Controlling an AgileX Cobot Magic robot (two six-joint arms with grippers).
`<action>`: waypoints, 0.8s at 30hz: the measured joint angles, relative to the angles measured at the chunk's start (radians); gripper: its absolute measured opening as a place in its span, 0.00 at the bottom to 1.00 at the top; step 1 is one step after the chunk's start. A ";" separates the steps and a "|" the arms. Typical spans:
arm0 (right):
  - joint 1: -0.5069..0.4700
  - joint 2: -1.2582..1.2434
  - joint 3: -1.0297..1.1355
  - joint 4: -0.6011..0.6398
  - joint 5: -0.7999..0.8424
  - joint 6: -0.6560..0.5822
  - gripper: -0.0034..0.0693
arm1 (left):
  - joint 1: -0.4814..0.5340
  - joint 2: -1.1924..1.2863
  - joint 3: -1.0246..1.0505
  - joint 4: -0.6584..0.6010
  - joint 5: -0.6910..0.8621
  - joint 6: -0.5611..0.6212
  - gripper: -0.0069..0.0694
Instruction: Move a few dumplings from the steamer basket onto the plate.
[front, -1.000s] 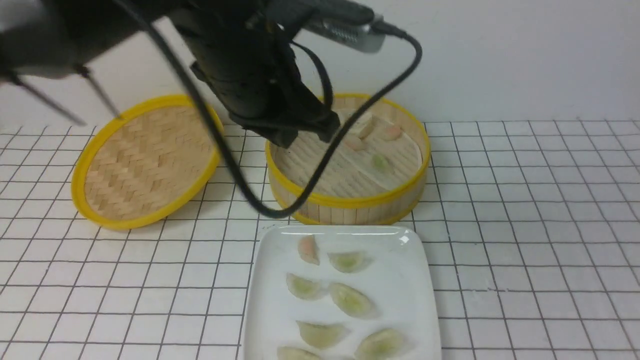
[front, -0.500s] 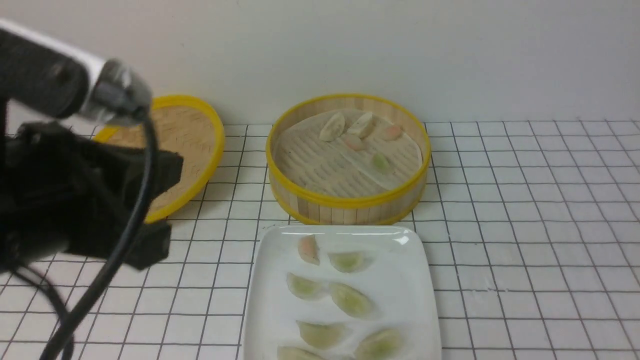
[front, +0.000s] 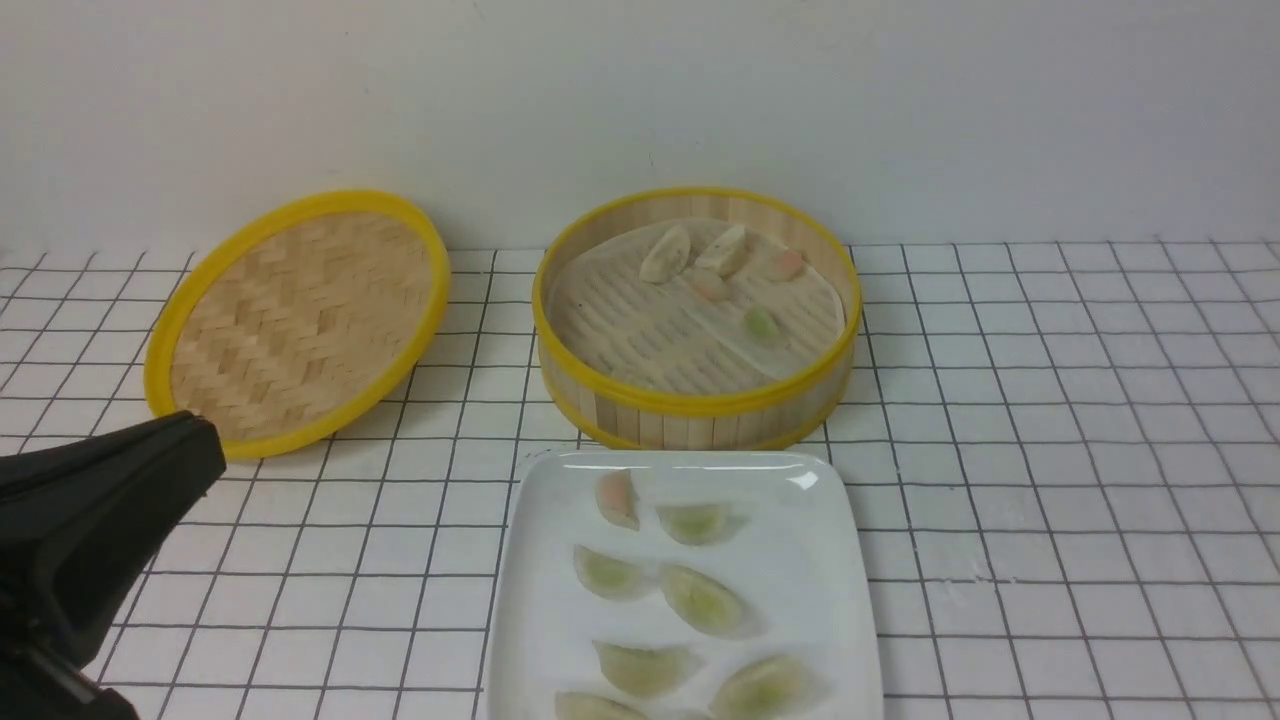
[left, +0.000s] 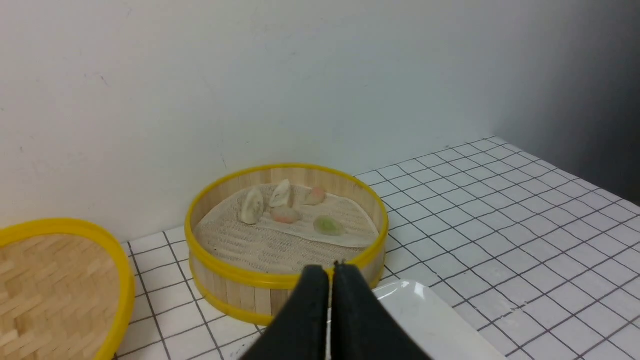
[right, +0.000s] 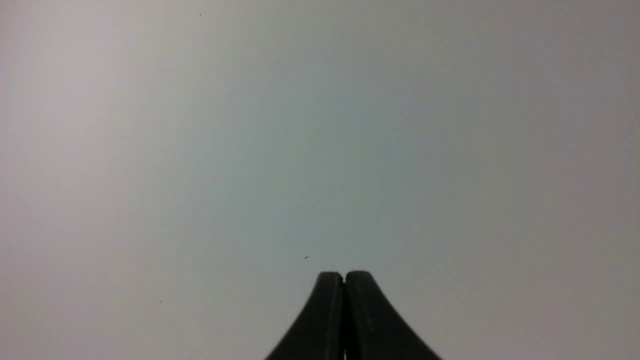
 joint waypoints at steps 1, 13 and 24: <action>0.000 0.000 0.000 0.000 0.000 0.000 0.03 | 0.000 0.000 0.000 0.000 0.000 0.000 0.08; 0.000 0.000 0.000 0.000 -0.001 0.000 0.03 | 0.029 -0.045 0.014 0.070 0.086 0.012 0.08; 0.000 0.000 0.000 0.000 -0.003 0.000 0.03 | 0.495 -0.443 0.394 -0.013 0.134 0.061 0.08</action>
